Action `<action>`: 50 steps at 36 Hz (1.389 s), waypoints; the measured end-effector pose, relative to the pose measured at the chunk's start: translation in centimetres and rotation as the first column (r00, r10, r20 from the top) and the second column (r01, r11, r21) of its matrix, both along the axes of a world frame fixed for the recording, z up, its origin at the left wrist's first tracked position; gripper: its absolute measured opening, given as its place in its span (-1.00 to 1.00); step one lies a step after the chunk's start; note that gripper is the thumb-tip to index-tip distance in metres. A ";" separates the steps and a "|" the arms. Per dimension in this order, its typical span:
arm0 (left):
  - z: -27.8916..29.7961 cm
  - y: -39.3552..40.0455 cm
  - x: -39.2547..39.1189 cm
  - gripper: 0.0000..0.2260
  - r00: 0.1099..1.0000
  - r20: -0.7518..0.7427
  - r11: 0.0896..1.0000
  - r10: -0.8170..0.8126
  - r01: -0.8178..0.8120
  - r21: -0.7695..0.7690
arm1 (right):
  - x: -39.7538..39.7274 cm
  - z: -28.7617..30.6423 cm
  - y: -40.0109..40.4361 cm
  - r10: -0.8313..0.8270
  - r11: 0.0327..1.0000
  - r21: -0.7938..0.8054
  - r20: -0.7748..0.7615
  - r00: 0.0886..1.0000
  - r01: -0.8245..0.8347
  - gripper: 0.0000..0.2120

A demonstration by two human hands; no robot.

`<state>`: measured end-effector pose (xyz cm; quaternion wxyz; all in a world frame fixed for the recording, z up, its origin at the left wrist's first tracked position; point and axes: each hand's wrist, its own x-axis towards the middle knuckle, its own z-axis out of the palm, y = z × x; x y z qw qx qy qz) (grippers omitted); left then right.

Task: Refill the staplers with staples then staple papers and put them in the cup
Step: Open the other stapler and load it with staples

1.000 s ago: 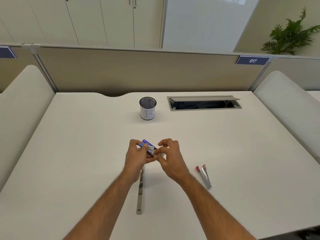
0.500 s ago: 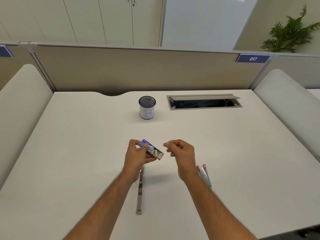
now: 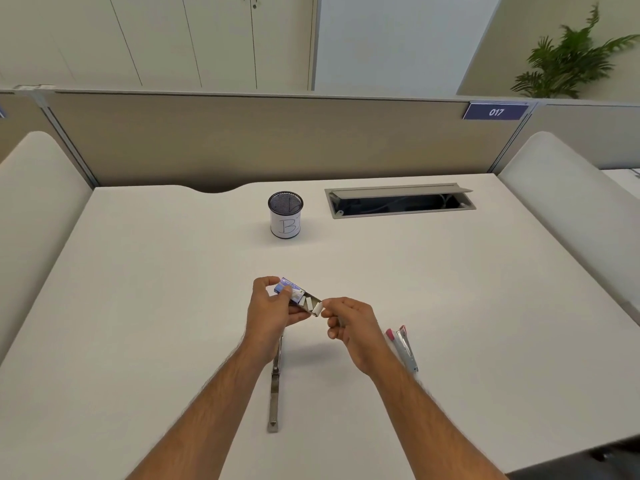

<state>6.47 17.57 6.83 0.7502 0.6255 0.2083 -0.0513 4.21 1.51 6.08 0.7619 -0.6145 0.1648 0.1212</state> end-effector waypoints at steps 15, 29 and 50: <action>-0.4 -1.4 -0.3 -0.90 0.998 0.002 0.998 -0.064 0.064 0.025 | 0.0 -0.8 -0.9 0.025 0.999 -0.039 0.002 1.000 -0.025 -0.90; -0.3 -2.2 -0.9 -0.90 0.991 -0.004 0.991 -0.132 0.132 0.027 | 0.1 -0.8 -1.3 0.010 0.997 -0.076 0.026 1.000 -0.008 -0.92; -0.6 -5.8 -0.1 -0.87 0.989 -0.053 0.988 -0.138 0.141 0.056 | 0.0 0.2 -4.6 0.115 0.895 -0.442 0.118 0.986 -0.052 -0.75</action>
